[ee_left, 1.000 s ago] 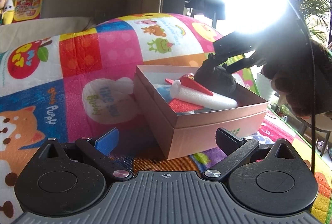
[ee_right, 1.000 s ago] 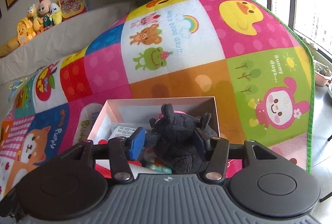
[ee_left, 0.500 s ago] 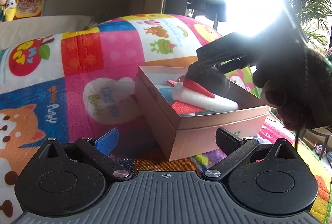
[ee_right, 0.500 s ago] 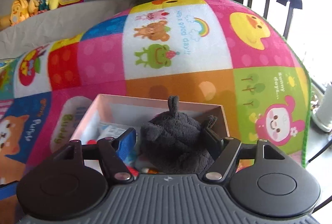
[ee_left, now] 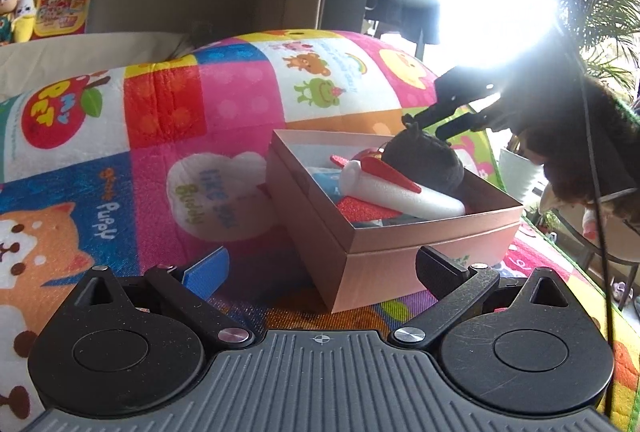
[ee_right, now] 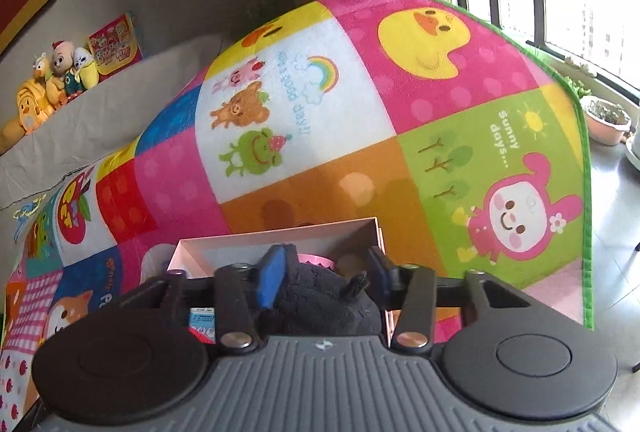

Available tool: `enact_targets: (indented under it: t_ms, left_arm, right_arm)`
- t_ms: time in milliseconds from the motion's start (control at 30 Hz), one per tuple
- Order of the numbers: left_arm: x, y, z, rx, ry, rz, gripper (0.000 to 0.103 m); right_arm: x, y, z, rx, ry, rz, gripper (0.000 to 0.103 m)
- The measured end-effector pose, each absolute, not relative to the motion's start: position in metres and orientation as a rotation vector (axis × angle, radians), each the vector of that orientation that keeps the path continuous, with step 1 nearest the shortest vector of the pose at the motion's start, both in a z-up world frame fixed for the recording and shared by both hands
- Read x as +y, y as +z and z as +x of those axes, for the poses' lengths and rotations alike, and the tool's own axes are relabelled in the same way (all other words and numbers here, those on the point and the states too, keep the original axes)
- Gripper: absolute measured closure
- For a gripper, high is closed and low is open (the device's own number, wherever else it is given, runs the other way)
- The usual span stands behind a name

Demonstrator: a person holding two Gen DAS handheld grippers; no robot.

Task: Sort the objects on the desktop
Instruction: 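Press the black plush cat down into the box with the right tool, then push the black plush cat deeper into the box corner with the right tool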

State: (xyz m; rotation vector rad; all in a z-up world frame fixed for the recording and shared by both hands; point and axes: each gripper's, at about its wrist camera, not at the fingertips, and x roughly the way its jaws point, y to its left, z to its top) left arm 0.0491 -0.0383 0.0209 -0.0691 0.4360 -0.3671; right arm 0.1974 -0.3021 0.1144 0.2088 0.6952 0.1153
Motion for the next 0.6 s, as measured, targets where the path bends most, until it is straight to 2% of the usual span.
enact_targets:
  t_ms: [100,267,467,600]
  left_arm:
    - [-0.035,0.023,0.048,0.434,-0.359,-0.079,0.001]
    - [-0.028,0.032,0.052,0.446,-0.379,-0.142,0.001]
    - [-0.043,0.033,0.054,0.494,-0.402,-0.107,0.001]
    - [-0.058,0.036,0.058,0.532,-0.4,-0.054,0.001]
  right_arm:
    - [-0.294,0.098,0.207,0.694,0.094,0.197,0.073]
    - [-0.301,0.104,0.181,0.75,0.214,0.311,0.07]
    - [-0.307,0.103,0.137,0.807,0.225,0.219,0.068]
    - [-0.321,0.101,0.116,0.736,0.186,0.218,0.058]
